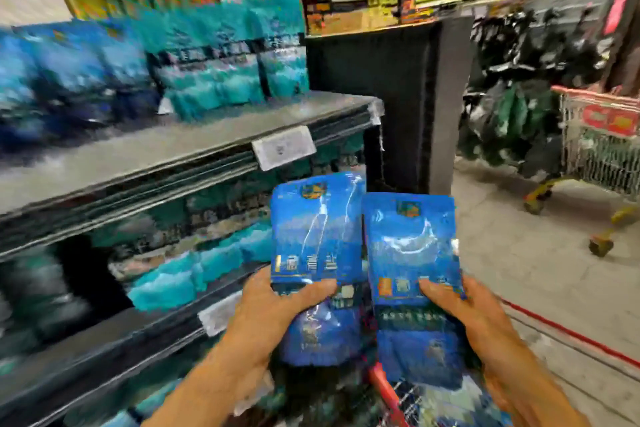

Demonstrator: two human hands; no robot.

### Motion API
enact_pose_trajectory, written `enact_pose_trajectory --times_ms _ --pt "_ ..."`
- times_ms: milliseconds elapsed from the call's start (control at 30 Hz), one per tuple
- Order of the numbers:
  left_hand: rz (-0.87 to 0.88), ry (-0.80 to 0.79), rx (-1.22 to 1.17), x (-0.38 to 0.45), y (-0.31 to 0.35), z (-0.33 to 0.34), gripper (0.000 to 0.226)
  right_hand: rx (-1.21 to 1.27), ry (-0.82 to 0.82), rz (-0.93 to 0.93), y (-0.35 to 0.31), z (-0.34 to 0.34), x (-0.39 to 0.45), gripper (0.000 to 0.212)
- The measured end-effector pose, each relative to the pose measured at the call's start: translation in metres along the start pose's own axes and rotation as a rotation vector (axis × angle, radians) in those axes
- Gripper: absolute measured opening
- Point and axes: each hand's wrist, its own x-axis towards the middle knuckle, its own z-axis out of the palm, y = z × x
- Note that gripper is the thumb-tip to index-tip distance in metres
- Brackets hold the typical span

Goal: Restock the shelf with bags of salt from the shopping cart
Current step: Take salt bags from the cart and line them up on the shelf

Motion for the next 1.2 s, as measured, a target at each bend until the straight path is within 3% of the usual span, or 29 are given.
enact_pose_trajectory --times_ms 233,400,600,733,800,933,1067,1200 --pt "0.271 0.221 -0.075 -0.032 0.120 -0.135 0.045 0.040 -0.443 -0.153 -0.080 0.165 0.045 0.039" --pt "0.368 0.429 -0.051 -0.004 0.179 -0.230 0.053 0.015 -0.604 -0.179 -0.126 0.292 0.096 0.032" --pt "0.257 0.625 -0.076 0.099 0.189 -0.326 0.042 0.003 -0.533 -0.168 -0.144 0.423 0.186 0.033" --pt "0.181 0.626 -0.091 0.176 0.164 -0.355 0.060 -0.030 -0.421 -0.223 -0.130 0.468 0.244 0.029" --pt "0.201 0.610 -0.057 0.210 0.149 -0.361 0.056 -0.089 -0.430 -0.191 -0.116 0.478 0.268 0.028" --pt "0.210 0.525 0.214 0.245 0.134 -0.379 0.041 -0.397 -0.531 -0.208 -0.097 0.477 0.298 0.041" --pt "0.033 0.357 0.640 0.241 0.133 -0.402 0.042 -0.625 -0.545 -0.273 -0.102 0.470 0.313 0.029" --pt "-0.044 0.493 0.803 0.238 0.145 -0.406 0.061 -0.716 -0.410 -0.219 -0.104 0.479 0.320 0.022"
